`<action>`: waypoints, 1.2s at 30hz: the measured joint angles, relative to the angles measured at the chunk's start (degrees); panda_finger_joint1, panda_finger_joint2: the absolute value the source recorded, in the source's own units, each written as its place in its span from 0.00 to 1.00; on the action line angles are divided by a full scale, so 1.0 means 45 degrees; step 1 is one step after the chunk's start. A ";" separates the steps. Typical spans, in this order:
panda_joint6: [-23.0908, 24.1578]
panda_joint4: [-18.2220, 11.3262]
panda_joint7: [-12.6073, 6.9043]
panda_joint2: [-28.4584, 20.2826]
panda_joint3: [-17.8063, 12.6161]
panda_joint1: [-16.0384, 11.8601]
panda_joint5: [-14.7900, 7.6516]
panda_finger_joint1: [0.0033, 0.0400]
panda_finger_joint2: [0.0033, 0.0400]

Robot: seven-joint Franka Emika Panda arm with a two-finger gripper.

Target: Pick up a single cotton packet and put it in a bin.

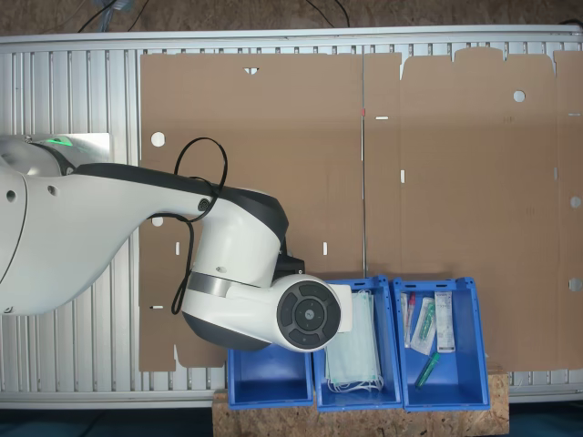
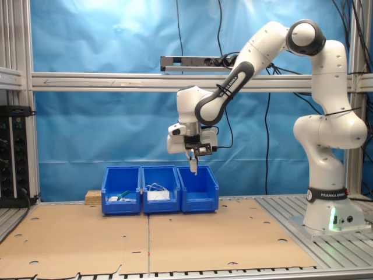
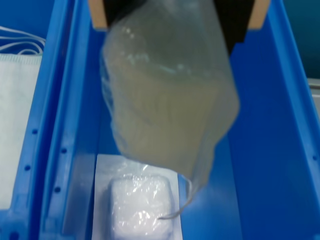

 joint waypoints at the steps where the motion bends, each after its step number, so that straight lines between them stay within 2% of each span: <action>1: -0.0005 0.0019 -0.0033 0.0000 -0.0030 -0.0001 -0.0090 0.06 0.06; 6: -0.0017 0.0129 -0.0189 0.0000 -0.0161 -0.0005 -0.0464 0.06 0.06; 16: -0.0026 0.0268 -0.0470 -0.0001 -0.0283 -0.0013 -0.0880 0.06 0.06; 36: -0.0027 0.0269 -0.0719 -0.0001 -0.0390 -0.0014 -0.0983 0.06 0.06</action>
